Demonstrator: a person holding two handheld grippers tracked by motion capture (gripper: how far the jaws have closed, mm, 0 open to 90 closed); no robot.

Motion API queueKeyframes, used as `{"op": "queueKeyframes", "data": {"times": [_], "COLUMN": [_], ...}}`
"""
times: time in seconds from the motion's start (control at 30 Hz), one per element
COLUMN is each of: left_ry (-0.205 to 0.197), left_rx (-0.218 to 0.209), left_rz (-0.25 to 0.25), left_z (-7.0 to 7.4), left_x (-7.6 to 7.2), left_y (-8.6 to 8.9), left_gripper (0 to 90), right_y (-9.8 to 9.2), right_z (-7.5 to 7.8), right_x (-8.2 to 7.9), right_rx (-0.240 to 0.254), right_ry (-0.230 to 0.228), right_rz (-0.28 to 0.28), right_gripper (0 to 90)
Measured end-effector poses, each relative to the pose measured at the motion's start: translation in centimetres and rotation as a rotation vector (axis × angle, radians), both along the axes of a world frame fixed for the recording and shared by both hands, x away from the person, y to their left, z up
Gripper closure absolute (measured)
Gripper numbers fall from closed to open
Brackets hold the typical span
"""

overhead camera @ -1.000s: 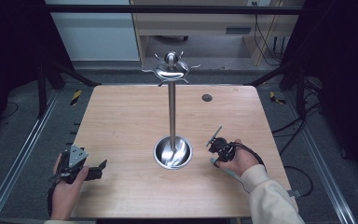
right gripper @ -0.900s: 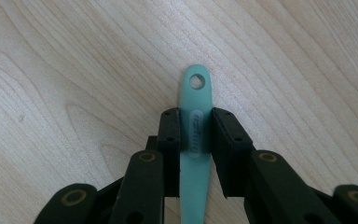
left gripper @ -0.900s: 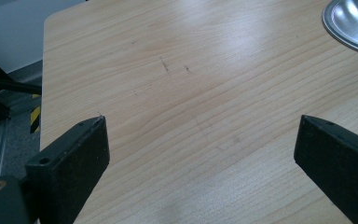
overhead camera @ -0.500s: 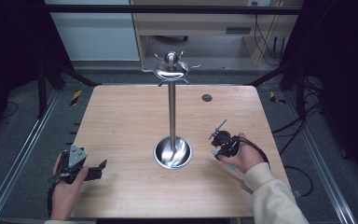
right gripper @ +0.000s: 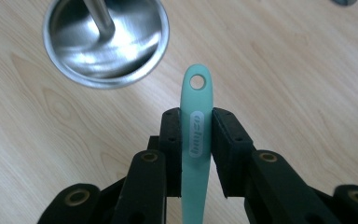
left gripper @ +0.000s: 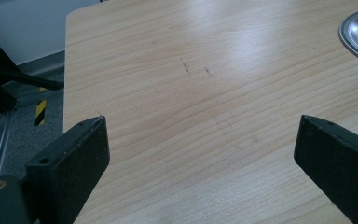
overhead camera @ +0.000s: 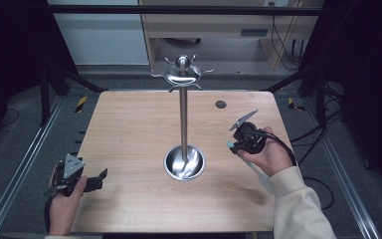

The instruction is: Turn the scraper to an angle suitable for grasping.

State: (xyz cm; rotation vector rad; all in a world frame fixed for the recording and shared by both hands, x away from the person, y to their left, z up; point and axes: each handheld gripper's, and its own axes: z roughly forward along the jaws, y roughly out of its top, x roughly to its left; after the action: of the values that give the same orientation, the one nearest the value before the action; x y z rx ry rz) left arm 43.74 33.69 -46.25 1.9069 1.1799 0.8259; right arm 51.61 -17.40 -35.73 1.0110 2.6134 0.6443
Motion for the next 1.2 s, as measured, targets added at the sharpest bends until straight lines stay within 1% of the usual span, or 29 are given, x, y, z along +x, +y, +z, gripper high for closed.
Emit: {"op": "queueKeyframes", "data": {"times": [0.13,0.17,0.2,0.27,0.3,0.33,0.37,0.5,0.53,0.6,0.63,0.67,0.8,0.87,0.93,0.97,1.07,1.1,1.2], "left_ry": [-0.003,-0.003,0.002,0.005,0.005,0.003,0.004,0.007,0.007,0.006,0.006,0.004,0.0,-0.01,-0.005,-0.005,0.0,-0.006,-0.005], "left_rx": [0.0,0.0,-0.001,-0.007,-0.007,-0.011,-0.014,-0.022,-0.025,-0.029,-0.027,-0.027,-0.027,-0.026,-0.024,-0.024,-0.014,-0.016,-0.015], "left_rz": [-0.002,-0.002,-0.003,0.001,0.001,0.004,0.005,0.013,0.016,0.017,0.016,0.015,0.011,-0.003,-0.006,-0.006,-0.008,-0.008,-0.01], "left_z": [0.0,0.0,0.0,-0.1,-0.1,-0.1,-0.1,-0.2,-0.2,-0.2,-0.2,-0.1,-0.1,0.0,-0.1,-0.1,-0.1,-0.1,0.0], "left_x": [0.0,0.0,0.0,-0.2,-0.2,-0.3,-0.3,-0.4,-0.3,-0.3,-0.3,-0.4,-0.3,-0.2,-0.1,-0.1,-0.1,-0.2,-0.4], "left_y": [-0.2,-0.2,-0.2,-0.1,-0.1,0.1,0.1,0.3,0.4,0.4,0.4,0.3,0.3,0.2,0.0,0.0,0.0,-0.1,-0.1], "left_gripper": [3.0,3.0,3.0,3.0,3.1,3.1,3.1,3.2,3.2,3.3,3.3,3.3,3.4,3.3,3.3,3.4,3.5,3.5,3.5], "right_y": [0.3,0.3,0.5,0.7,0.7,1.0,1.1,1.4,1.4,1.6,1.5,1.4,1.1,1.1,1.0,1.0,0.8,0.5,0.1], "right_z": [1.3,1.3,2.0,2.7,2.7,3.4,3.7,4.0,4.0,4.2,4.4,4.5,4.7,4.8,4.9,4.9,5.0,5.2,5.6], "right_x": [-0.3,-0.3,-0.4,-0.3,-0.3,-0.3,-0.3,-0.3,-0.3,-0.2,-0.2,-0.4,-0.8,-0.9,-0.9,-0.9,-1.1,-1.3,-1.9], "right_rx": [0.057,0.057,0.094,0.112,0.112,0.146,0.158,0.18,0.188,0.189,0.197,0.202,0.236,0.237,0.261,0.261,0.293,0.306,0.339], "right_ry": [-0.032,-0.032,-0.048,-0.066,-0.066,-0.094,-0.099,-0.139,-0.143,-0.146,-0.157,-0.157,-0.178,-0.183,-0.198,-0.198,-0.206,-0.216,-0.233], "right_rz": [0.006,0.006,0.008,0.02,0.02,0.015,0.014,0.007,0.003,0.004,0.003,-0.002,0.013,0.017,0.014,0.014,0.004,-0.005,-0.015], "right_gripper": [74.5,74.5,74.5,74.5,74.5,74.5,74.5,74.6,74.6,74.6,74.6,74.6,74.6,74.6,74.6,74.6,74.6,74.6,74.6]}}
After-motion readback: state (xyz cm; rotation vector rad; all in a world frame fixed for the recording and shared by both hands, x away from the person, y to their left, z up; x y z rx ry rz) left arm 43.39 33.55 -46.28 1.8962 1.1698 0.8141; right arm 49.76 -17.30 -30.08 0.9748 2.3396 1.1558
